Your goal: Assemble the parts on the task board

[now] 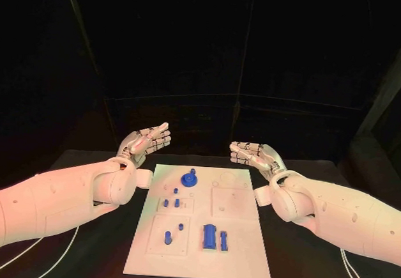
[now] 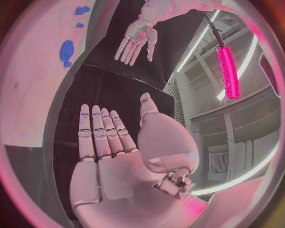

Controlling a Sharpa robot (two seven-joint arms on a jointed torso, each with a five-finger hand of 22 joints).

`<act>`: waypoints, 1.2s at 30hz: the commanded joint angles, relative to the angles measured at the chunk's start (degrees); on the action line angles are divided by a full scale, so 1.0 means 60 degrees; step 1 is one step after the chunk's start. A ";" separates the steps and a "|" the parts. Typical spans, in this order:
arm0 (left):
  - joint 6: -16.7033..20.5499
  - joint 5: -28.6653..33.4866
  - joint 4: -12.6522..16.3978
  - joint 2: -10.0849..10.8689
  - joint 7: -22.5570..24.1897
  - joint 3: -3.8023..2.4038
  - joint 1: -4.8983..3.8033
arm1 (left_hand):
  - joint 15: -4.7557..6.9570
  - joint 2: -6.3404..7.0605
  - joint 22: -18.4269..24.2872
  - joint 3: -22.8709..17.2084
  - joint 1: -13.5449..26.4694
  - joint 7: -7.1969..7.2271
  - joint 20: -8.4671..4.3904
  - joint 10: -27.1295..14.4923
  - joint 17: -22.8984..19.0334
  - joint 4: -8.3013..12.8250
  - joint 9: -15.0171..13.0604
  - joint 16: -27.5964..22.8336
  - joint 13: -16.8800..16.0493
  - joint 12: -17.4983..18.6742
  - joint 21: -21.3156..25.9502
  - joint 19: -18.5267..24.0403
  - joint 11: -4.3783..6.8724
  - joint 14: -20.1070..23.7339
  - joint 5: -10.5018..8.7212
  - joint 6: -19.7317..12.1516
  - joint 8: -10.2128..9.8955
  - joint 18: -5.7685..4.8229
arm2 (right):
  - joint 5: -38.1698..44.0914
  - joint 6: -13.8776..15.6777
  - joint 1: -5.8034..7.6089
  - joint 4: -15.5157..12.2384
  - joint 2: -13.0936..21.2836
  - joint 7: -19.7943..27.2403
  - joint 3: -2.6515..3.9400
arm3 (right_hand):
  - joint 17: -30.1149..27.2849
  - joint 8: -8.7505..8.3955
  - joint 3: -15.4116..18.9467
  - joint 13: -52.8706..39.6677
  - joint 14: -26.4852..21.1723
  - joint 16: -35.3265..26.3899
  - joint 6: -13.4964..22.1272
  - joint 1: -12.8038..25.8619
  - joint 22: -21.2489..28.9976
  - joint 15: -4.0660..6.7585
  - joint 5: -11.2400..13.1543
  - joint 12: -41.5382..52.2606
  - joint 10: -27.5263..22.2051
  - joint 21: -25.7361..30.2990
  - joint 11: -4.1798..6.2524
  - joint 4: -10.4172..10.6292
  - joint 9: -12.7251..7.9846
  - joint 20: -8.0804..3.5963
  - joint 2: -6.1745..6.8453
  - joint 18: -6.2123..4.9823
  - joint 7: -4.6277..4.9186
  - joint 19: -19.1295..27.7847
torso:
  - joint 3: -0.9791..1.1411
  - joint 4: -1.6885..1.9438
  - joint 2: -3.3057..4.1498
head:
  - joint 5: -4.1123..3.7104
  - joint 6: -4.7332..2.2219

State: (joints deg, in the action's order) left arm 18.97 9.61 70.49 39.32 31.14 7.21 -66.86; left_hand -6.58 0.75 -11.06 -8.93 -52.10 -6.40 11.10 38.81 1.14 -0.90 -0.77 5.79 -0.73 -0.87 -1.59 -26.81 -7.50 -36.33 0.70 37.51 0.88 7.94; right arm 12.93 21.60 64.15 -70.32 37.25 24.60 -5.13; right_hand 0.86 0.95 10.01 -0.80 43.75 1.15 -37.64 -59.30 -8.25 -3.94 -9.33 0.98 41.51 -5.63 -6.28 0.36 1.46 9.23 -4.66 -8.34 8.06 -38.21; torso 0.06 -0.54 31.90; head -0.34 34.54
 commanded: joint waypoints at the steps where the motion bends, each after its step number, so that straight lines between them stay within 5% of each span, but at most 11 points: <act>1: 0.1130 -0.0472 0.0591 0.0147 -0.0031 -0.0190 0.0180 | 0.0357 -0.0124 0.0605 0.0483 0.2842 0.0349 -0.0609 -0.2117 -0.0190 0.0150 0.0129 -0.0965 0.0121 0.0145 0.0265 0.1463 0.0408 0.1983 -0.0116 -0.2047 -0.0147 -0.0397 | -0.0671 0.1166 -0.0113 -0.0682 0.0238 0.0303 0.0158 | -0.0144 -0.0158 -0.0549 0.0133 -0.2421 -0.0191 0.2082 0.3278 0.0455 0.0657 0.0513 -0.0163 -0.2296 0.0939 0.0346 -0.0061 -0.0243 -0.0511 0.0776 0.0512 -0.0446 0.2113 | -0.0010 0.0091 -0.0121 | 0.0056 -0.0026; 3: 0.1648 -0.0663 0.1039 0.0273 -0.0063 -0.0361 0.0338 | 0.0409 -0.0124 0.0687 0.0546 0.3235 0.0396 -0.0692 -0.2410 -0.0190 0.0150 0.0129 -0.0965 0.0121 0.0145 0.0265 0.1667 0.0464 0.2257 -0.0116 -0.2330 -0.0147 -0.0498 | -0.0968 0.1684 -0.0223 -0.1200 0.0438 0.0416 0.0298 | -0.0144 -0.0158 -0.0628 0.0133 -0.2745 -0.0191 0.2363 0.3718 0.0517 0.0657 0.0586 -0.0163 -0.2604 0.0939 0.1046 -0.0061 -0.0243 -0.0579 0.0776 0.0511 -0.0507 0.2396 | -0.0010 0.0091 -0.0121 | 0.0056 -0.0026; 4: 0.1931 -0.0768 0.1285 0.0342 -0.0081 -0.0454 0.0425 | 0.1096 -0.0124 0.0733 0.0590 0.3458 0.1066 -0.0740 -0.2578 -0.0190 0.0150 0.0129 -0.0965 0.0121 0.0145 0.0265 0.1780 0.0496 0.2413 -0.0116 -0.2491 -0.0147 -0.0497 | -0.1122 0.1953 -0.0281 -0.1469 0.0542 0.0474 0.0370 | -0.0144 -0.0158 -0.0669 0.0133 -0.2920 -0.0191 0.2514 0.3956 0.0550 0.0657 0.0623 -0.0163 -0.2771 0.0939 0.1046 -0.0061 -0.0243 -0.0616 0.0776 0.0511 -0.0539 0.2550 | -0.0010 0.0091 -0.0121 | 0.0056 -0.0026; 6: 0.2482 -0.0971 0.1762 0.0477 -0.0116 -0.0636 0.0593 | 0.1096 -0.0124 0.0820 0.0651 0.3868 0.1066 -0.0827 -0.2884 -0.0190 0.0150 0.0129 -0.0965 0.0121 0.0145 0.0265 0.1993 0.0556 0.2696 -0.0116 -0.2788 -0.0147 -0.0498 | -0.1402 0.2440 -0.0385 -0.1958 0.0731 0.0580 0.0501 | -0.0144 -0.0158 -0.0739 0.0133 -0.3253 -0.0191 0.2798 0.4403 0.0612 0.0657 0.0693 -0.0163 -0.3083 0.0939 0.1046 -0.0061 -0.0243 -0.0688 0.0776 0.0616 -0.0600 0.2838 | -0.0010 0.0091 -0.0121 | 0.0056 -0.0026; 7: 0.2730 -0.1062 0.1977 0.0538 -0.0132 -0.0718 0.0669 | 0.1096 -0.0124 0.0862 0.0692 0.4068 0.1066 -0.0869 -0.3032 -0.0190 0.0150 0.0129 -0.0965 0.0121 0.0145 0.0265 0.2096 0.1250 0.2837 -0.0116 -0.2930 -0.0147 -0.0569 | -0.1525 0.2655 -0.0431 -0.2173 0.0815 0.0627 0.0559 | -0.0144 -0.0158 -0.0779 0.0133 -0.3408 -0.0191 0.2932 0.4614 0.0641 0.0657 0.0724 -0.0163 -0.3230 0.0939 0.1046 -0.0061 -0.0243 -0.0720 0.0776 0.0617 -0.0630 0.2975 | -0.0010 0.0091 -0.0121 | 0.0056 -0.0026; 11: 0.3601 -0.1383 0.2732 0.0751 -0.0187 -0.1006 0.0935 | 0.1096 -0.0124 0.1019 0.0808 0.4803 0.1066 -0.1023 -0.3581 -0.0190 0.0150 0.0129 -0.0965 0.0121 0.0145 0.0265 0.2474 0.1250 0.3351 -0.0116 -0.3463 -0.0147 -0.0605 | -0.1943 0.3384 -0.0586 -0.2903 0.1097 0.0786 0.0756 | -0.0144 -0.0158 -0.0923 0.0133 -0.4046 -0.0191 0.3481 0.5477 0.1374 0.0657 0.0862 -0.0163 -0.3835 0.0939 0.1046 -0.0061 -0.0243 -0.0856 0.0776 0.0721 -0.1343 0.3531 | -0.0010 0.0091 -0.0121 | 0.0056 -0.0026; 12: 0.3745 -0.1437 0.2856 0.0786 -0.0196 -0.1054 0.0979 | 0.1096 -0.0124 0.1051 0.0818 0.4953 0.1066 -0.1060 -0.3691 -0.0190 0.0150 0.0129 -0.0965 0.0121 0.0145 0.0265 0.2549 0.1250 0.3455 -0.0116 -0.3570 -0.0147 -0.0613 | -0.2007 0.3495 -0.0610 -0.3014 0.1140 0.0810 0.0786 | -0.0144 -0.0158 -0.0930 0.0133 -0.4179 -0.0191 0.3586 0.5658 0.1374 0.0657 0.1556 -0.0163 -0.3964 0.0939 0.1046 -0.0061 -0.0243 -0.1539 0.0776 0.0721 -0.1343 0.3648 | -0.0010 0.0091 -0.0121 | 0.0056 -0.0026; 13: 0.3868 -0.1482 0.2963 0.0816 -0.0204 -0.1094 0.1017 | 0.1096 -0.0124 0.1086 0.1488 0.5107 0.1066 -0.1095 -0.3808 -0.0190 0.0150 0.0129 -0.0965 0.0121 0.0145 0.0265 0.2629 0.1250 0.3562 -0.0116 -0.3677 -0.0147 -0.1324 | -0.2059 0.3586 -0.0629 -0.3105 0.1175 0.0830 0.0810 | -0.0144 -0.0158 -0.0966 0.0133 -0.4296 -0.0191 0.3687 0.5821 0.1374 0.0657 0.1556 -0.0163 -0.4076 0.0939 0.1046 -0.0061 -0.0243 -0.1539 0.0776 0.0721 -0.1343 0.3752 | -0.0010 0.0091 -0.0121 | 0.0056 -0.0026; 14: 0.3971 -0.1520 0.3052 0.0841 -0.0210 -0.1128 0.1048 | 0.1096 -0.0124 0.1113 0.1488 0.5245 0.1066 -0.1122 -0.3911 -0.0190 0.0150 0.0129 -0.0965 0.0121 0.0145 0.0265 0.2700 0.1250 0.3657 -0.0116 -0.3778 -0.0147 -0.1324 | -0.2100 0.3657 -0.0644 -0.3176 0.1203 0.0845 0.0829 | -0.0144 -0.0158 -0.0998 0.0133 -0.4411 -0.0191 0.3792 0.5976 0.1374 0.0657 0.1556 -0.0163 -0.4186 0.0939 0.1046 -0.0061 -0.0243 -0.1539 0.0776 0.1390 -0.1343 0.3847 | -0.0010 0.0091 -0.0121 | 0.0056 -0.0026; 17: 0.4177 -0.1596 0.3231 0.0891 -0.0223 -0.1196 0.1111 | 0.1096 -0.0124 0.1843 0.1488 0.5675 0.1066 -0.1851 -0.4230 -0.0190 0.0150 0.0129 -0.0965 0.0121 0.0145 0.0265 0.2918 0.1250 0.3954 -0.0116 -0.4086 -0.0147 -0.1324 | -0.2155 0.3753 -0.0665 -0.3272 0.1240 0.0866 0.0855 | -0.0144 -0.0158 -0.1668 0.0133 -0.4755 -0.0191 0.4091 0.6444 0.1374 0.0657 0.1556 -0.0163 -0.4510 0.0939 0.1046 -0.0061 -0.0243 -0.1539 0.0776 0.1390 -0.1343 0.4140 | -0.0010 0.0091 -0.0121 | 0.0056 -0.0026; 36: 0.4192 -0.1602 0.3244 0.0895 -0.0224 -0.1201 0.1116 | 0.1096 -0.0124 0.1843 0.1488 0.7280 0.1066 -0.1851 -0.5428 -0.0190 0.0150 0.0129 -0.0965 0.0121 0.0145 0.0265 0.3725 0.1250 0.5079 -0.0116 -0.5245 -0.0147 -0.1324 | -0.2155 0.3753 -0.0665 -0.3272 0.1240 0.0866 0.0855 | -0.0144 -0.0158 -0.1668 0.0133 -0.6085 -0.0191 0.5243 0.8251 0.1374 0.0657 0.1556 -0.0163 -0.5769 0.0939 0.1046 -0.0061 -0.0243 -0.1539 0.0776 0.1390 -0.1343 0.5316 | -0.0010 0.0091 -0.0121 | 0.0056 -0.0026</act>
State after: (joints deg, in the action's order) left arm 43.50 1.02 89.84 44.67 29.50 0.09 -60.08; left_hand -0.02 -0.01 -0.26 -0.39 -11.40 -0.02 0.12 8.46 0.10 0.09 -0.10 0.40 -0.08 -0.40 -0.23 -6.17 -0.01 -7.96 0.22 8.22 0.24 1.21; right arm 0.16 43.50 60.07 -89.81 44.68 28.87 -0.06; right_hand 0.07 0.23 0.39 -0.07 9.80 0.27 -8.42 -13.36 -0.14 0.01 -0.36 0.21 9.30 -0.38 -0.03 0.03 0.06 0.10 -0.02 -0.82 0.07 -8.58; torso 0.00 0.01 31.18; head 0.01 34.37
